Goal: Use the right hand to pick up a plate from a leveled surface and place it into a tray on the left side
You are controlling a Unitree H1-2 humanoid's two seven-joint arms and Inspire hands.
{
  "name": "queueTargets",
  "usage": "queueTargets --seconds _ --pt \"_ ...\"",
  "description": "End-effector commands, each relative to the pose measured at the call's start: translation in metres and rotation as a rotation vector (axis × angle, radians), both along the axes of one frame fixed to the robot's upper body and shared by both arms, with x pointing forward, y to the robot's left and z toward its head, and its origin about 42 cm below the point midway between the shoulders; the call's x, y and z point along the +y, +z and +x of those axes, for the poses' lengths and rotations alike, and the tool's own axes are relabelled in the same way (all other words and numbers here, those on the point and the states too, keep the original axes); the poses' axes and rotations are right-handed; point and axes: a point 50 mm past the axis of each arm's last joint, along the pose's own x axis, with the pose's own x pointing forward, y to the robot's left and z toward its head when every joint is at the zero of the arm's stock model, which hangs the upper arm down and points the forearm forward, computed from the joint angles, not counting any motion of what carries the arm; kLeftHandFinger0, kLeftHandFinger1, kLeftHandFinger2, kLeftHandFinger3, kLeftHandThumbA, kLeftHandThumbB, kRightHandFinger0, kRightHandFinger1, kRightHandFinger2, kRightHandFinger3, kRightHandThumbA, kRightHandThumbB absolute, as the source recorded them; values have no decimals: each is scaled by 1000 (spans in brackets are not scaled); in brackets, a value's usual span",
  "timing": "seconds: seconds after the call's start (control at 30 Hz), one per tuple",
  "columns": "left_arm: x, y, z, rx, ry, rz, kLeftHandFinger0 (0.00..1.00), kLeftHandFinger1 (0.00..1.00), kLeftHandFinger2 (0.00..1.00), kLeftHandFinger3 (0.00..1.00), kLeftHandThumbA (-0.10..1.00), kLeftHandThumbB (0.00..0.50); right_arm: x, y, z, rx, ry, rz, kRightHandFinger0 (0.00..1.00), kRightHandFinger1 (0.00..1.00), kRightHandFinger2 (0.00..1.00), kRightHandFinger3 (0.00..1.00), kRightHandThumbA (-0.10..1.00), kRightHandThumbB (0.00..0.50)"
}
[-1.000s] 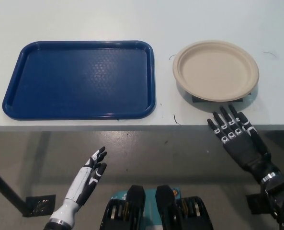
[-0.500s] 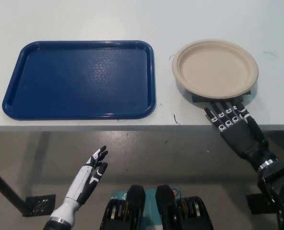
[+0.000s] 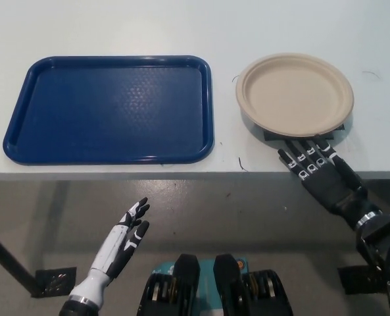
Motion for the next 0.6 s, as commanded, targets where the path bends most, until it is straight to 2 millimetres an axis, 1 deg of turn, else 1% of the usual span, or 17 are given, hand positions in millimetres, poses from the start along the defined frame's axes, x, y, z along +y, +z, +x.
queueTargets --seconds 0.0,0.17,0.4,0.57 --pt "2 17 10 -84 -30 9 1000 1000 1000 1000 1000 500 -1 25 17 -42 28 -55 1000 1000 1000 1000 1000 385" --pt "1 16 10 -88 -28 12 1000 1000 1000 1000 1000 500 0 20 18 -8 31 -45 1000 1000 1000 1000 1000 377" --pt "2 18 12 -95 -32 9 1000 1000 1000 1000 1000 500 0 27 26 -14 29 -73 1000 1000 1000 1000 1000 384" --pt "1 18 12 -94 -37 10 1000 1000 1000 1000 1000 500 3 37 38 -12 24 -96 1000 1000 1000 1000 1000 387"
